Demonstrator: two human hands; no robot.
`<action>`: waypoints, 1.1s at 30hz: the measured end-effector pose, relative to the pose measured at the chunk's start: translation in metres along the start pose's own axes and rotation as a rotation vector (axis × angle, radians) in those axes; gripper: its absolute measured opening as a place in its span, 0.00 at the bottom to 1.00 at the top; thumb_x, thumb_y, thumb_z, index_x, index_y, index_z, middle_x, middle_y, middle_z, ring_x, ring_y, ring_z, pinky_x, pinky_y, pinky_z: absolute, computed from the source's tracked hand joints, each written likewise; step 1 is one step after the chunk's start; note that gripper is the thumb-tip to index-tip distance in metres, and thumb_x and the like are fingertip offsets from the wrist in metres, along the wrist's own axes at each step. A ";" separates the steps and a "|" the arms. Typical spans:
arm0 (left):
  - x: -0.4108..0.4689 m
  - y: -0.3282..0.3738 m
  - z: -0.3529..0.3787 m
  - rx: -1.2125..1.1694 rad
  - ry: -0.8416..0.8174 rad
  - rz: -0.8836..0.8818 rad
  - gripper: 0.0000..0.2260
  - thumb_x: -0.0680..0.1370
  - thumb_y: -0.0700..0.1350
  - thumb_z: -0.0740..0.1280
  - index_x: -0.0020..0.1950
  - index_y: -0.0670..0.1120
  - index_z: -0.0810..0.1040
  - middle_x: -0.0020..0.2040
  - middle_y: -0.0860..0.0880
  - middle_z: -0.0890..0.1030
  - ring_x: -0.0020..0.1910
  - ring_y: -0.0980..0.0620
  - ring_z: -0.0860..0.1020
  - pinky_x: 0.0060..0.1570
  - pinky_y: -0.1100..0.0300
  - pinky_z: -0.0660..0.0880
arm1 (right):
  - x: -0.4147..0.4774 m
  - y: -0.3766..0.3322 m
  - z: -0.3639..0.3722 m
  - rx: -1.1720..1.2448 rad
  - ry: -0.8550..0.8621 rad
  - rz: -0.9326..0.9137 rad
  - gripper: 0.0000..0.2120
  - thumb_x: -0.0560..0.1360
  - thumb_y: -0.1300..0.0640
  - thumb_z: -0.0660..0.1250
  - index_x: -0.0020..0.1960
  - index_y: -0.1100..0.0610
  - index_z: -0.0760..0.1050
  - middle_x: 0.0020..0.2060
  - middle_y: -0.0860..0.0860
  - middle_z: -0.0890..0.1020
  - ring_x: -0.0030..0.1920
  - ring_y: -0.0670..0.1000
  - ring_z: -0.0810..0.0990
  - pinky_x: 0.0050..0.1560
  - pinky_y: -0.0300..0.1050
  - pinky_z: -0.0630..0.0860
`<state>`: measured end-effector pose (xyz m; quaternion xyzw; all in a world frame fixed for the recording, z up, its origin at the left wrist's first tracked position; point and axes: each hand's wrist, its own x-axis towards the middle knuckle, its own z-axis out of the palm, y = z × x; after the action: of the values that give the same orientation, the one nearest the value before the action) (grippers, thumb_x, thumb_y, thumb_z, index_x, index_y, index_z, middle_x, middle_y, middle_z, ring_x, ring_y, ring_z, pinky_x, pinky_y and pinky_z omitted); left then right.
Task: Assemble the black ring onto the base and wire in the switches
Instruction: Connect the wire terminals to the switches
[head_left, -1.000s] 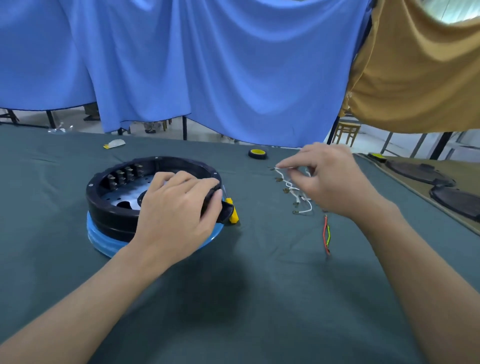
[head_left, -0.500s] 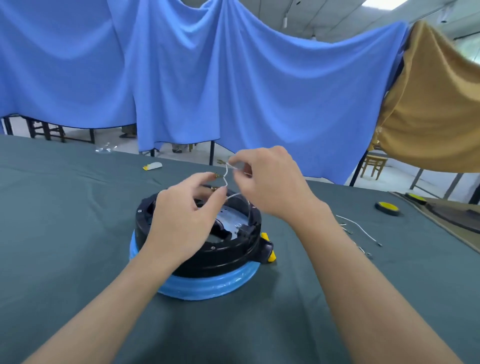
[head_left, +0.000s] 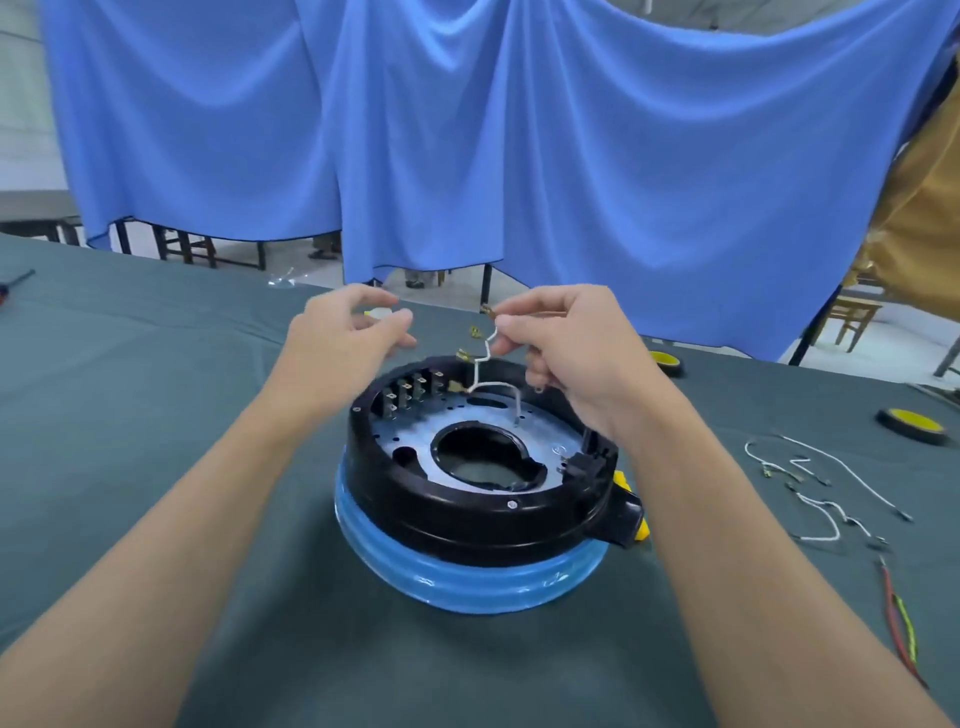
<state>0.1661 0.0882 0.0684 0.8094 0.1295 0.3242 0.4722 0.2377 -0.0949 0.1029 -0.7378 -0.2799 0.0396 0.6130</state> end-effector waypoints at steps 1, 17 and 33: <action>0.012 -0.006 -0.003 0.023 -0.018 -0.044 0.10 0.78 0.49 0.68 0.58 0.49 0.78 0.40 0.55 0.86 0.43 0.57 0.82 0.44 0.60 0.73 | 0.000 -0.001 0.003 0.080 -0.020 0.041 0.04 0.76 0.66 0.67 0.44 0.60 0.80 0.28 0.52 0.81 0.21 0.44 0.66 0.26 0.39 0.65; 0.059 -0.037 0.026 0.222 -0.391 -0.058 0.05 0.78 0.42 0.70 0.51 0.50 0.83 0.41 0.52 0.81 0.40 0.57 0.77 0.42 0.62 0.71 | 0.016 0.017 0.028 0.336 0.022 0.428 0.02 0.75 0.72 0.62 0.46 0.70 0.73 0.29 0.59 0.75 0.19 0.46 0.70 0.19 0.33 0.66; 0.054 0.010 0.001 0.485 -0.561 -0.132 0.17 0.71 0.37 0.77 0.58 0.41 0.77 0.28 0.46 0.83 0.26 0.50 0.82 0.32 0.57 0.83 | 0.009 0.008 0.051 -0.199 -0.228 0.456 0.03 0.74 0.68 0.64 0.43 0.67 0.74 0.27 0.56 0.74 0.20 0.47 0.60 0.18 0.35 0.58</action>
<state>0.2069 0.1101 0.0988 0.9449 0.1201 0.0189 0.3041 0.2278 -0.0468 0.0853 -0.8291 -0.1761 0.2317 0.4774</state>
